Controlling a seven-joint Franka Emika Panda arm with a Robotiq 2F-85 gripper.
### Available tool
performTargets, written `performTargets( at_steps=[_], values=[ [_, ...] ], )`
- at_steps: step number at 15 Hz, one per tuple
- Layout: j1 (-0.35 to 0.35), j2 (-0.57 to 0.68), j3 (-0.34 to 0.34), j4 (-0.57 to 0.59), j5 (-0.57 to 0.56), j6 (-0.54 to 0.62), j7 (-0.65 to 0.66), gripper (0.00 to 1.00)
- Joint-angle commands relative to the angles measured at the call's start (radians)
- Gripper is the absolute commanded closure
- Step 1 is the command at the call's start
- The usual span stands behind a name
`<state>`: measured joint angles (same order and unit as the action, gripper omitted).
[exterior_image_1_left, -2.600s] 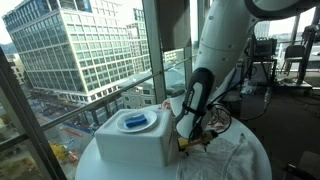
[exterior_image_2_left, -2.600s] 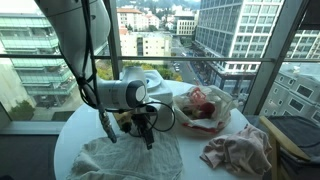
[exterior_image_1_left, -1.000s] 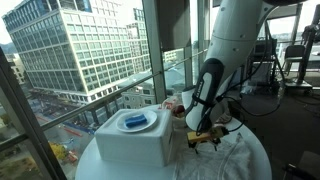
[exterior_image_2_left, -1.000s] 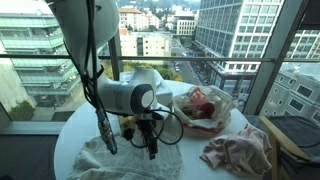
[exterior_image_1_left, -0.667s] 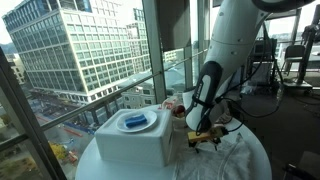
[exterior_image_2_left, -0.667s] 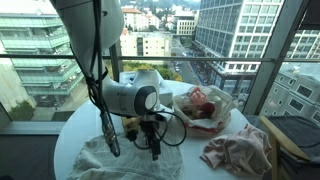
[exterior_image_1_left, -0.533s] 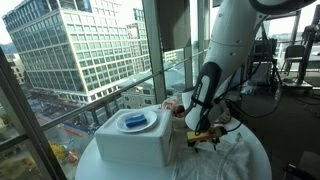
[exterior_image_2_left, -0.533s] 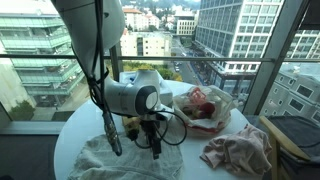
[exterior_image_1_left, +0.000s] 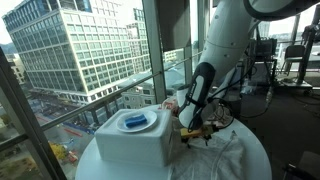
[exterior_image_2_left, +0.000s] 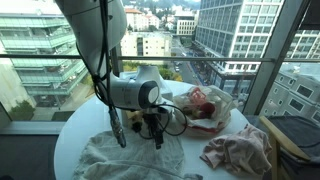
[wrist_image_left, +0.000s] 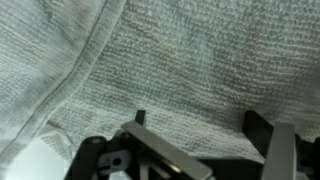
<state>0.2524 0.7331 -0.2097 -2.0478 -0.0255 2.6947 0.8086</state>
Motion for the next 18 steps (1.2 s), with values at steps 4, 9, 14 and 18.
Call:
performTargets(
  at_steps=[4,9,14,18],
  values=[
    [0.018,-0.060,0.003,-0.042,-0.002,-0.029,-0.011,0.00],
    [0.035,-0.240,0.018,-0.250,-0.007,-0.042,-0.024,0.00],
    [-0.028,-0.303,0.099,-0.360,0.039,-0.035,-0.066,0.00],
    [-0.072,-0.271,0.184,-0.371,0.116,-0.024,-0.144,0.00]
  ],
)
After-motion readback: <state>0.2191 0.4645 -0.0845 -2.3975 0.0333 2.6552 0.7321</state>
